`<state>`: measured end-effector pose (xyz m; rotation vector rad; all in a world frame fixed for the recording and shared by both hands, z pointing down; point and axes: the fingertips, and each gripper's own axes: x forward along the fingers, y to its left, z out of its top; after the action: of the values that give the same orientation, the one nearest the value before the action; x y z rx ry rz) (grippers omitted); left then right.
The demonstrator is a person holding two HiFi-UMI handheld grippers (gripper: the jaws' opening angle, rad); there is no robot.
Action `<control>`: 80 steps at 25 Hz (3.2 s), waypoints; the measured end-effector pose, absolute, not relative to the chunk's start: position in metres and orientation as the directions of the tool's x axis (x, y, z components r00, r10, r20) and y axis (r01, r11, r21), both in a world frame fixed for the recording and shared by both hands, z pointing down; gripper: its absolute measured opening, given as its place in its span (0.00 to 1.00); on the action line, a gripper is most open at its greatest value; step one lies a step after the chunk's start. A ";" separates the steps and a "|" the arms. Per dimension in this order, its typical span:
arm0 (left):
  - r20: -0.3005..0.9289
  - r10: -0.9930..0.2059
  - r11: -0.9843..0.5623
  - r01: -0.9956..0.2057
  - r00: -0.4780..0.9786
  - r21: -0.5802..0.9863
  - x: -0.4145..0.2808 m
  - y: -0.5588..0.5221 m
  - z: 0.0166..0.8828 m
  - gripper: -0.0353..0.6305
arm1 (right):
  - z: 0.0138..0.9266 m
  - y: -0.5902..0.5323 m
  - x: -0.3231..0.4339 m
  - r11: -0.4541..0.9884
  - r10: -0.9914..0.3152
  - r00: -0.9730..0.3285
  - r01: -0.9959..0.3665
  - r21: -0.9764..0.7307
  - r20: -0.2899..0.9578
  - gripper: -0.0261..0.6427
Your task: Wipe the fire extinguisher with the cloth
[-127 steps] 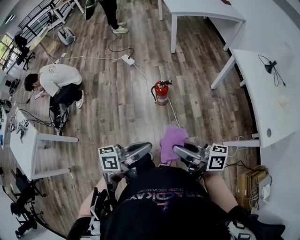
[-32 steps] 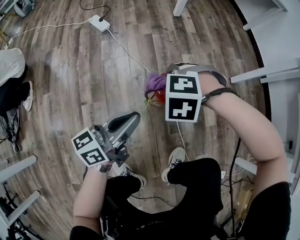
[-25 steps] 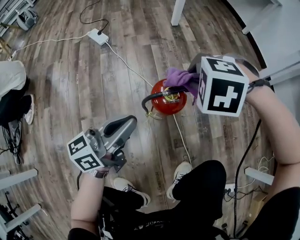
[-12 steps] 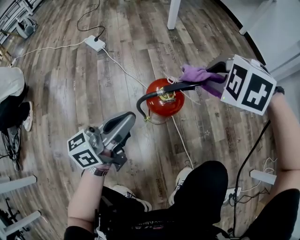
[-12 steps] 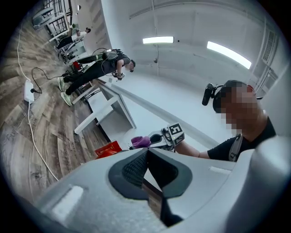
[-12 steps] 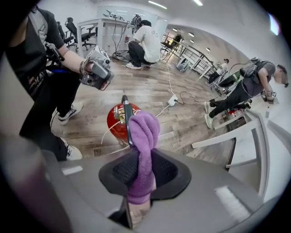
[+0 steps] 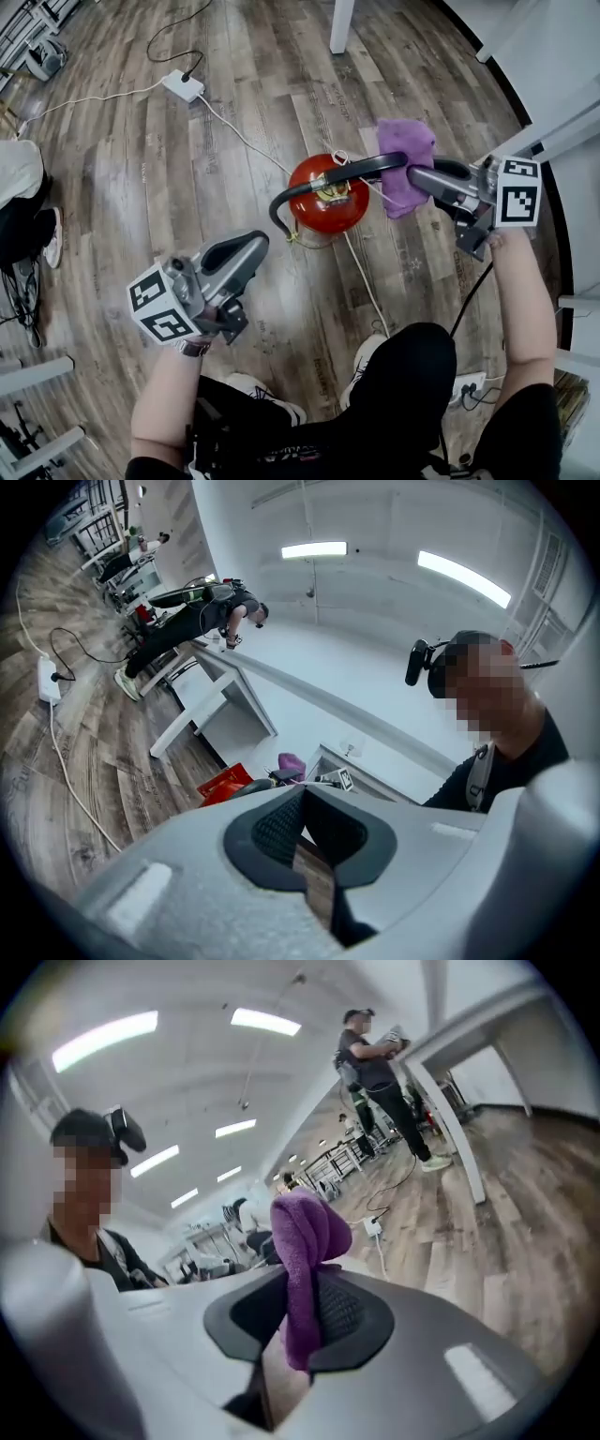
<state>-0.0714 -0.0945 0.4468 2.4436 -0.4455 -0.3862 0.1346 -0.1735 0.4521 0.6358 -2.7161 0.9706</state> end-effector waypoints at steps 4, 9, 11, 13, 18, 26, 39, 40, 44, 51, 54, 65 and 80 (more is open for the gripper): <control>-0.116 -0.352 -0.798 -0.233 0.929 0.556 -0.060 -0.085 0.450 0.05 | 0.477 -0.164 0.142 0.596 -0.377 -0.926 -0.270 -0.756 0.033 0.14; -0.043 -0.274 -0.868 -0.228 0.961 0.441 -0.040 -0.066 0.456 0.05 | 0.497 -0.159 0.148 0.523 -0.432 -0.878 -0.059 -0.850 -0.205 0.14; -0.018 -0.244 -0.894 -0.218 0.970 0.391 -0.033 -0.059 0.457 0.05 | 0.512 -0.156 0.144 0.496 -0.434 -0.871 -0.018 -0.868 -0.229 0.14; -0.001 -0.229 -0.905 -0.213 0.973 0.368 -0.028 -0.054 0.461 0.05 | 0.530 -0.151 0.133 0.477 -0.412 -0.884 -0.004 -0.879 -0.220 0.14; 0.033 -0.218 -0.894 -0.213 0.975 0.395 -0.026 -0.052 0.475 0.05 | 0.578 -0.150 0.115 0.409 -0.393 -0.899 0.018 -0.913 -0.193 0.14; 0.080 -0.238 -0.854 -0.248 0.968 0.457 -0.039 -0.051 0.500 0.05 | 0.710 -0.150 0.112 0.238 -0.428 -0.904 -0.127 -0.963 0.013 0.14; 0.142 -0.297 -0.792 -0.327 0.944 0.515 -0.062 -0.045 0.522 0.05 | 0.892 -0.131 0.112 -0.008 -0.396 -0.784 -0.518 -0.855 0.479 0.14; 0.141 -0.297 -0.793 -0.326 0.944 0.514 -0.061 -0.046 0.521 0.05 | 0.888 -0.130 0.112 -0.013 -0.392 -0.789 -0.510 -0.860 0.473 0.14; 0.129 -0.293 -0.804 -0.317 0.948 0.504 -0.057 -0.048 0.520 0.05 | 0.832 -0.138 0.111 0.011 -0.439 -0.831 -0.387 -0.922 0.343 0.14; 0.095 -0.259 -0.800 -0.268 0.961 0.537 -0.045 -0.050 0.526 0.05 | 0.635 -0.142 0.115 0.395 -0.385 -0.919 -0.079 -0.915 -0.086 0.14; 0.057 -0.251 -0.806 -0.242 0.966 0.540 -0.041 -0.053 0.515 0.05 | 0.577 -0.141 0.114 0.505 -0.272 -0.956 -0.043 -0.862 -0.112 0.14; 0.060 -0.285 -0.793 -0.270 0.957 0.545 -0.061 -0.054 0.515 0.05 | 0.532 -0.186 0.120 0.661 0.212 -0.957 -0.010 -0.750 0.200 0.14; 0.097 -0.304 -0.796 -0.308 0.948 0.521 -0.070 -0.053 0.512 0.05 | 0.451 -0.239 0.063 0.769 0.480 -0.727 0.080 -0.634 0.491 0.14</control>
<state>-0.0698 -0.0528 0.5117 2.5459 -0.4338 0.0110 0.0627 -0.2387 0.4507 -0.4154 -2.2961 0.7841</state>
